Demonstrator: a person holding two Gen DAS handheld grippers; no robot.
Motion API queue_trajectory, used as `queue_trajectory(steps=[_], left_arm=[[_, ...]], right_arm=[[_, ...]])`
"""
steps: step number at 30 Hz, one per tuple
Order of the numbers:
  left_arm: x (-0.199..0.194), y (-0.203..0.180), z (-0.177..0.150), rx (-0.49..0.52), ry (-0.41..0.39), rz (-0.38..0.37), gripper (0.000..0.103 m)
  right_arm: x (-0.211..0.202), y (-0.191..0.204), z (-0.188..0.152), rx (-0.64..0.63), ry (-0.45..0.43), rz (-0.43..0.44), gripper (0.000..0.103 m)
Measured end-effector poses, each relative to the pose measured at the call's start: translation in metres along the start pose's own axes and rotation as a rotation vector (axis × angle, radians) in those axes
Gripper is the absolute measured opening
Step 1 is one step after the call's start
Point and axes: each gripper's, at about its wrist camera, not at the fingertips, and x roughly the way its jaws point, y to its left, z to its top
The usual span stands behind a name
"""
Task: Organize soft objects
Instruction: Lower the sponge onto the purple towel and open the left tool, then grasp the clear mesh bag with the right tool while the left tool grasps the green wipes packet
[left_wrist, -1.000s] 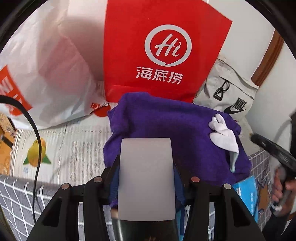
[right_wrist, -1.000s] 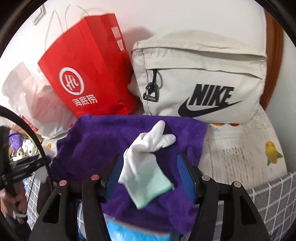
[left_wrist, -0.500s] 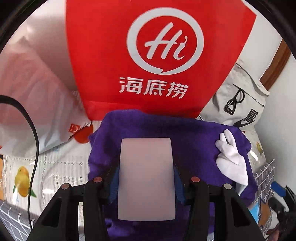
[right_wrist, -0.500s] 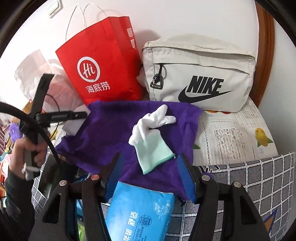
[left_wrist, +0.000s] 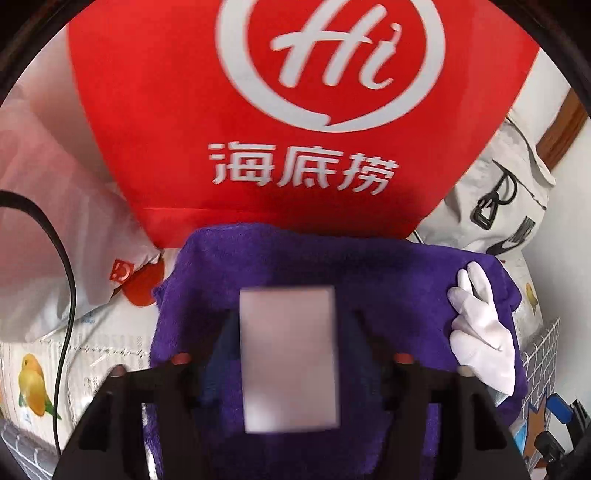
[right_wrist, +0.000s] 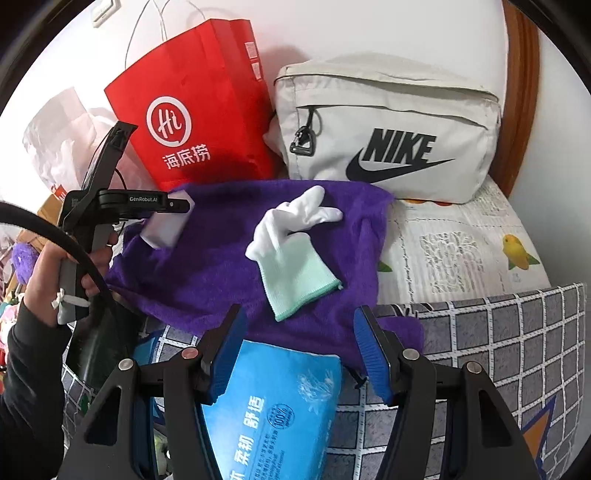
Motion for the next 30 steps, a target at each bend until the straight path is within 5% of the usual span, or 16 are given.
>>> queue_trajectory(steps=[16, 30], left_arm=[[-0.075, 0.004, -0.039, -0.026, -0.056, -0.004, 0.077], [-0.162, 0.013, -0.131, -0.026, -0.096, -0.008, 0.078]], right_arm=[[-0.044, 0.033, -0.033, -0.014, 0.014, 0.066, 0.06], [-0.082, 0.062, -0.133, -0.073, 0.127, 0.12, 0.066]])
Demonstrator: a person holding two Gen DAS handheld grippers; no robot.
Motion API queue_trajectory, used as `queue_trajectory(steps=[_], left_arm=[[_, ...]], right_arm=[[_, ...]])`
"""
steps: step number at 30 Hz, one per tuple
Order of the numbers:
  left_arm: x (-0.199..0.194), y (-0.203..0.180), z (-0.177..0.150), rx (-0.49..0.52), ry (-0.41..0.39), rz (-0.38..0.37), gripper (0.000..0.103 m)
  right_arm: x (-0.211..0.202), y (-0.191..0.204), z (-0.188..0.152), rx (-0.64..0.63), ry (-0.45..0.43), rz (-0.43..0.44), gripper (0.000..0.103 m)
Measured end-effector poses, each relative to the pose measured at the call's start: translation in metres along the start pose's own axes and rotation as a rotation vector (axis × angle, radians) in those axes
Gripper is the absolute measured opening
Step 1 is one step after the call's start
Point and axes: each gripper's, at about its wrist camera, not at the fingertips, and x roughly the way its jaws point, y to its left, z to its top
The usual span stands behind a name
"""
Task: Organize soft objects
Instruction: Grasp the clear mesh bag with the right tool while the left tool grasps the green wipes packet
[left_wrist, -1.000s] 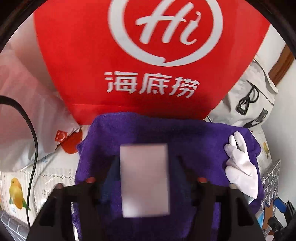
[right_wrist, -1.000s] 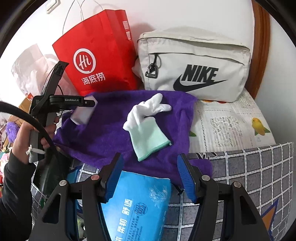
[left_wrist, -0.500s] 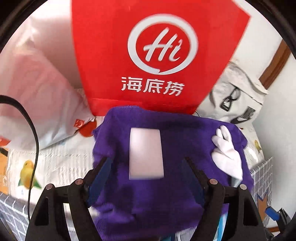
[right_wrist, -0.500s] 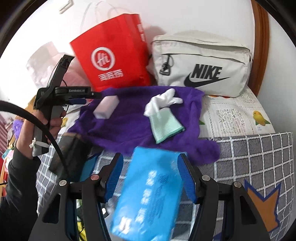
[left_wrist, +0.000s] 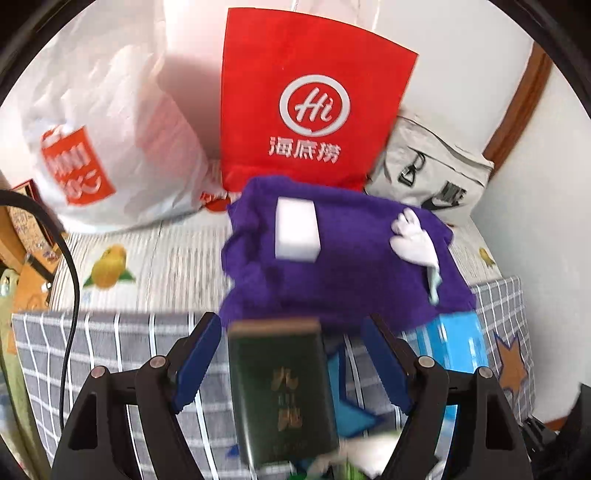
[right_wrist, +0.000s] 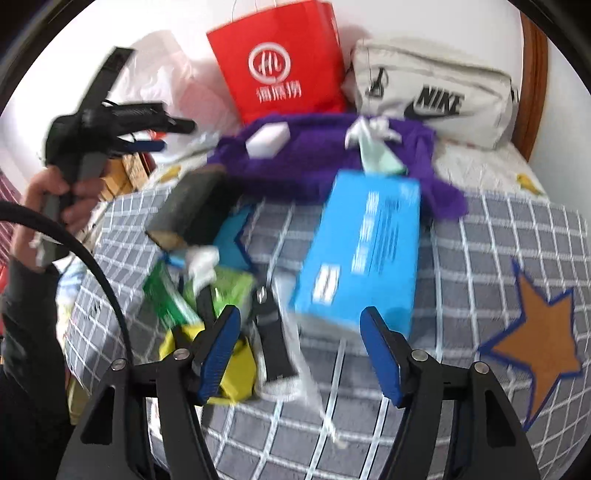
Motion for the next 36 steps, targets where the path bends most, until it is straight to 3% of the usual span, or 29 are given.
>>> queue_trajectory(steps=[2, 4, 6, 10, 11, 12, 19, 25, 28, 32, 35, 36], left_arm=[[-0.007, -0.001, -0.013, 0.006, 0.006, 0.004, 0.078], [-0.014, -0.001, -0.028, 0.016, 0.007, 0.014, 0.078], [-0.02, -0.001, -0.042, 0.021, 0.011, 0.022, 0.078], [-0.023, -0.003, -0.07, 0.033, 0.032, 0.017, 0.078], [-0.023, -0.005, -0.078, 0.033, 0.044, 0.012, 0.078], [-0.022, -0.007, -0.085, 0.033, 0.052, 0.005, 0.078], [0.001, -0.026, -0.118, 0.075, 0.111, -0.012, 0.078], [0.01, -0.017, -0.133, 0.096, 0.12, 0.008, 0.078], [0.018, -0.006, -0.137, 0.097, 0.136, -0.037, 0.078], [0.023, -0.001, -0.145, 0.093, 0.152, -0.157, 0.078], [0.02, -0.005, -0.153, 0.139, 0.148, -0.163, 0.075], [0.017, -0.005, -0.155, 0.147, 0.145, -0.167, 0.069]], right_arm=[[0.008, -0.002, -0.008, 0.014, 0.02, 0.012, 0.064], [0.015, -0.004, -0.013, 0.026, 0.038, 0.024, 0.056], [0.025, -0.005, -0.016, 0.036, 0.055, 0.042, 0.04], [0.048, -0.007, -0.021, 0.052, 0.1, 0.06, 0.029], [0.052, -0.007, -0.021, 0.054, 0.102, 0.069, 0.013], [0.056, -0.008, -0.022, 0.058, 0.104, 0.079, 0.007], [0.034, -0.006, -0.025, 0.057, 0.046, 0.097, 0.001], [-0.005, -0.016, -0.029, 0.062, -0.014, 0.068, 0.001], [-0.019, -0.021, -0.031, 0.065, -0.038, 0.064, 0.001], [-0.025, -0.019, -0.032, 0.053, -0.05, 0.06, 0.001], [-0.022, -0.017, -0.031, 0.053, -0.042, 0.068, 0.001], [-0.021, -0.017, -0.031, 0.053, -0.039, 0.069, 0.001]])
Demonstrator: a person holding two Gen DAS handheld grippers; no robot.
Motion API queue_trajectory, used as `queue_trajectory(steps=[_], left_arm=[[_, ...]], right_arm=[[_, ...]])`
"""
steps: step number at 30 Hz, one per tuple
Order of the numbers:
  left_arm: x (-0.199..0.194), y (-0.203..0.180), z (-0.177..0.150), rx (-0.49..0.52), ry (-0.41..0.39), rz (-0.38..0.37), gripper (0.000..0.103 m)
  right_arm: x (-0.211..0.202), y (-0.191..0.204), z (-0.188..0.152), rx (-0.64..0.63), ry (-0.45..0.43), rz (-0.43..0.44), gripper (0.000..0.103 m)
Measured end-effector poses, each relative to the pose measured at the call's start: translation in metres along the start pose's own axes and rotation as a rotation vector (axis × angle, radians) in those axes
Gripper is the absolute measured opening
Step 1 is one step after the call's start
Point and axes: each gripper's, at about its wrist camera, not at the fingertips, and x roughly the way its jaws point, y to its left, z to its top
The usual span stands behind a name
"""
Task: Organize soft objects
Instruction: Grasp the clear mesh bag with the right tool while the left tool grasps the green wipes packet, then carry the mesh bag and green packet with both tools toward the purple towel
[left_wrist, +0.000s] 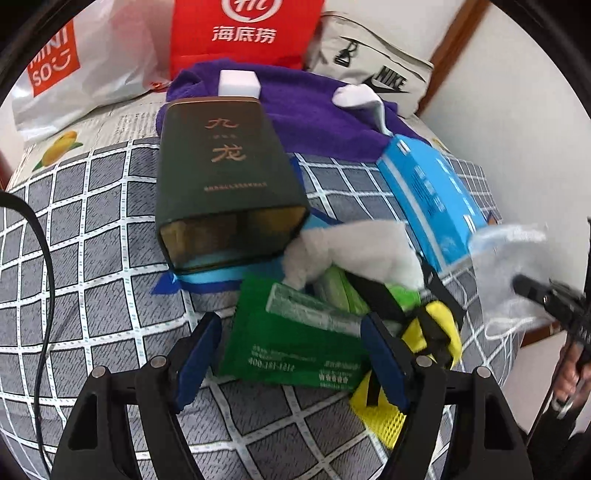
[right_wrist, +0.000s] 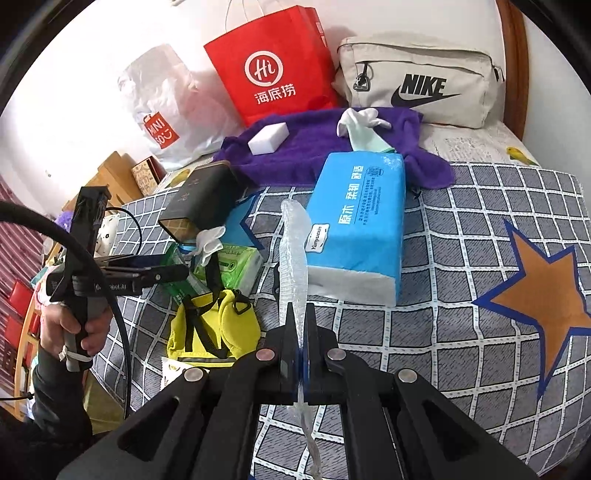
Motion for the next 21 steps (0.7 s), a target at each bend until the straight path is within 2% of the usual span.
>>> queue_trajectory(steps=[2, 4, 6, 9, 13, 15, 21], left_arm=[[-0.004, -0.002, -0.006, 0.016, -0.002, -0.02, 0.059], [-0.007, -0.002, -0.011, 0.026, 0.002, -0.024, 0.053], [-0.008, -0.003, -0.014, 0.033, 0.002, -0.03, 0.041], [-0.007, 0.0, -0.013, 0.027, 0.0, -0.058, 0.029], [-0.004, 0.001, -0.012, 0.009, -0.003, -0.098, 0.017], [-0.003, 0.0, -0.011, 0.01, -0.005, -0.106, 0.006], [-0.01, 0.004, -0.012, -0.011, -0.023, -0.101, 0.004]], right_arm=[[0.001, 0.0, -0.001, 0.002, 0.003, 0.002, 0.001], [0.002, -0.001, -0.002, 0.01, 0.004, 0.007, 0.001], [0.002, -0.003, -0.002, 0.017, 0.004, 0.013, 0.001], [0.002, -0.004, -0.003, 0.022, 0.007, 0.012, 0.001], [0.002, -0.003, -0.004, 0.023, 0.011, 0.016, 0.001], [0.003, -0.003, -0.004, 0.025, 0.015, 0.025, 0.001], [0.0, -0.003, -0.001, 0.031, 0.005, 0.022, 0.001]])
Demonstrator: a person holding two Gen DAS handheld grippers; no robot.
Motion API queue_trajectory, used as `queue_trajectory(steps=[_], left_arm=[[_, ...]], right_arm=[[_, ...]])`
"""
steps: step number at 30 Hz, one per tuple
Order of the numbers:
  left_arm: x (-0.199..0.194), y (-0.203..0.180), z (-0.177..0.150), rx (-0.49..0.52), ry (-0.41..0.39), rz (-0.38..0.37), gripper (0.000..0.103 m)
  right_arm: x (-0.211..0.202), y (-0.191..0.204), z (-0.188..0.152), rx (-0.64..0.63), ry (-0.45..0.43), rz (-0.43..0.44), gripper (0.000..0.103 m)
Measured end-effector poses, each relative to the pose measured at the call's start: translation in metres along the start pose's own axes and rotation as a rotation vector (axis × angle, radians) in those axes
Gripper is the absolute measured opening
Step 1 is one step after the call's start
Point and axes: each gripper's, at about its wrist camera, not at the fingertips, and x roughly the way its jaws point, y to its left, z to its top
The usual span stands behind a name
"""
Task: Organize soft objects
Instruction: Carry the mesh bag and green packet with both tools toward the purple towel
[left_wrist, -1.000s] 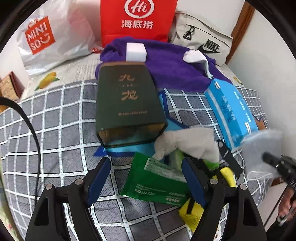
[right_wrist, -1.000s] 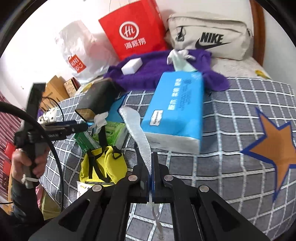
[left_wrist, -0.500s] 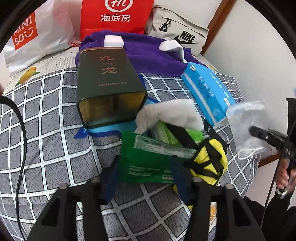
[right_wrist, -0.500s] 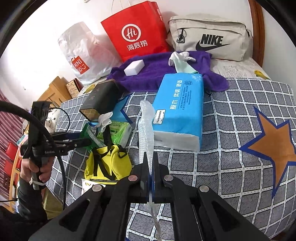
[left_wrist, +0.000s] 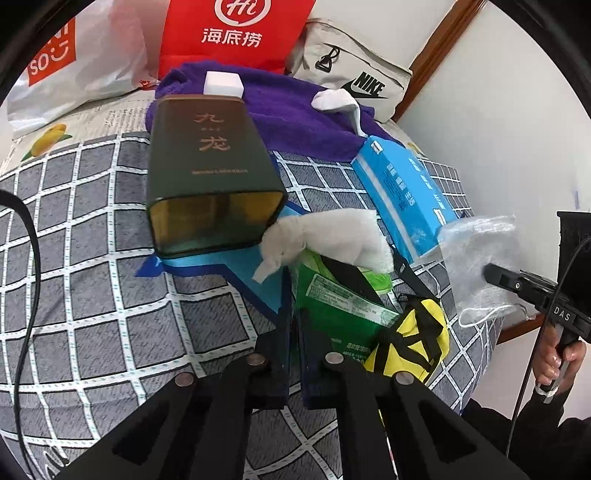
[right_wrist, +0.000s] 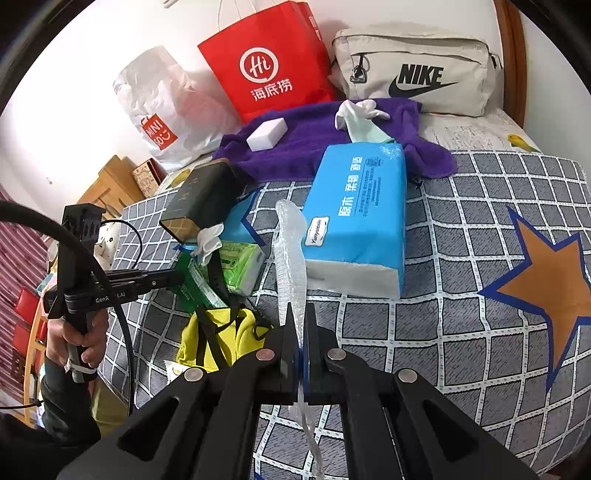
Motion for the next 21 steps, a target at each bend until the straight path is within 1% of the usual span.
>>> queue_trajectory(steps=[4, 7, 11, 15, 21], left_arm=[[-0.012, -0.001, 0.001, 0.002, -0.023, 0.015, 0.004], [-0.024, -0.001, 0.005, -0.02, -0.057, 0.018, 0.004], [-0.042, -0.007, 0.015, -0.011, -0.104, 0.024, 0.004], [-0.057, -0.01, 0.029, -0.005, -0.15, 0.041, 0.004], [-0.069, -0.012, 0.048, -0.011, -0.188, 0.015, 0.004]], right_arm=[[-0.008, 0.004, 0.004, -0.007, -0.029, -0.017, 0.001], [-0.016, 0.009, 0.008, -0.019, -0.054, -0.034, 0.001], [-0.026, 0.015, 0.015, -0.033, -0.092, -0.05, 0.001], [-0.03, 0.016, 0.025, -0.041, -0.113, -0.072, 0.001], [-0.031, 0.019, 0.037, -0.059, -0.125, -0.083, 0.001]])
